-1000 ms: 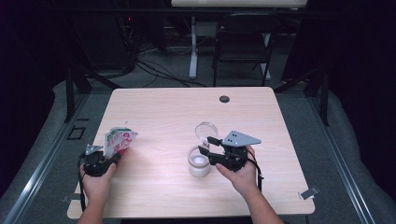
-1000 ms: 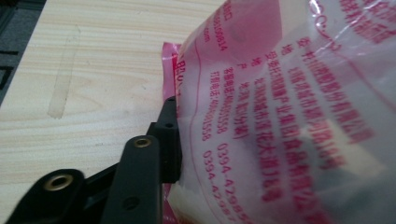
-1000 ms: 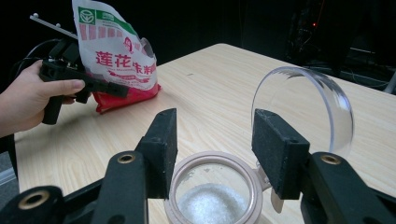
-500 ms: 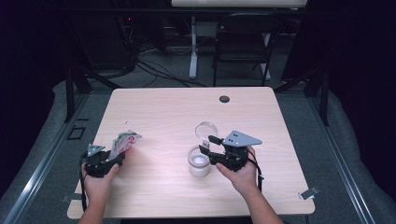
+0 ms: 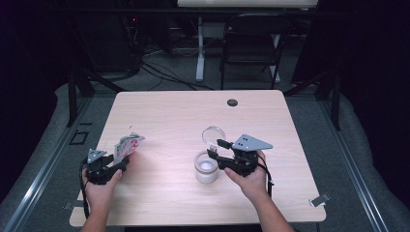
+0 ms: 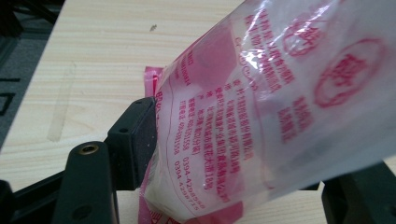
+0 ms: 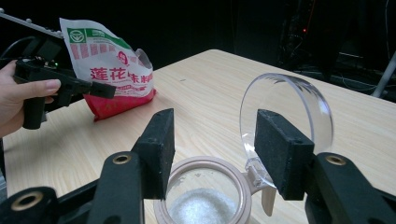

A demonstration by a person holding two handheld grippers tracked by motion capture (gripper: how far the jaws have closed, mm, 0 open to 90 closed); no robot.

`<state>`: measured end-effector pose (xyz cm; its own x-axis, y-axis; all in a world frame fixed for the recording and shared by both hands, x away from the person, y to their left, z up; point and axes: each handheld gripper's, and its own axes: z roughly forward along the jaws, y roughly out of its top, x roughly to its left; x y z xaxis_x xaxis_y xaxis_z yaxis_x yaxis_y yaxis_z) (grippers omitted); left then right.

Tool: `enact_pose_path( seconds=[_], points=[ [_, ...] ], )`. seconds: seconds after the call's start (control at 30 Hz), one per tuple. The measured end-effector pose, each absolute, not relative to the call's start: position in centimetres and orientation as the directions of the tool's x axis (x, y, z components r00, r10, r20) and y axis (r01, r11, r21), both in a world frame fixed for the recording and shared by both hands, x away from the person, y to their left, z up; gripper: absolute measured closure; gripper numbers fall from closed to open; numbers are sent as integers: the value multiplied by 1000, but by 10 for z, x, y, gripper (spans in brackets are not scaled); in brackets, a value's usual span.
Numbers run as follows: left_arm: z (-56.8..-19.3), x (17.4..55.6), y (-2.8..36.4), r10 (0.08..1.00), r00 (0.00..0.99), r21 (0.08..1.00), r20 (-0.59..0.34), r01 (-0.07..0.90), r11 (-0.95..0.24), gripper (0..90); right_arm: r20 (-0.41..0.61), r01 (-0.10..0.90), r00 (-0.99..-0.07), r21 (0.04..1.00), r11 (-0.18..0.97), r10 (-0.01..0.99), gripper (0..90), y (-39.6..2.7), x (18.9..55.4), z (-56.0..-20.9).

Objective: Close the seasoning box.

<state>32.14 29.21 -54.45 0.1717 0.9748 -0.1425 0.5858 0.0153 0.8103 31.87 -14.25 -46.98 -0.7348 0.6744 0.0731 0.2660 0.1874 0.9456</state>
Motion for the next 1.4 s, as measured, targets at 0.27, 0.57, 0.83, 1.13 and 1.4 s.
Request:
enact_pose_path(
  seconds=[0.27, 0.57, 0.83, 1.13, 1.4],
  points=[
    [-529, 312, 282, 969, 212, 848, -124, 530, -7, 350, 77, 268, -733, 946, 183, 676, 480, -143, 320, -469],
    [-514, 301, 267, 960, 268, 876, -80, 479, -61, 333, 73, 258, -728, 950, 174, 681, 476, -145, 320, -466],
    [-515, 299, 248, 941, 334, 871, -55, 477, -119, 333, 57, 248, -727, 951, 184, 685, 474, -147, 319, -459],
    [-517, 295, 222, 907, 418, 864, -43, 472, -177, 333, 64, 240, -699, 959, 150, 712, 499, -161, 320, -452],
    [-519, 294, 209, 887, 460, 858, -43, 472, -203, 333, 93, 270, -648, 956, 114, 756, 562, -179, 325, -451]
  ],
)
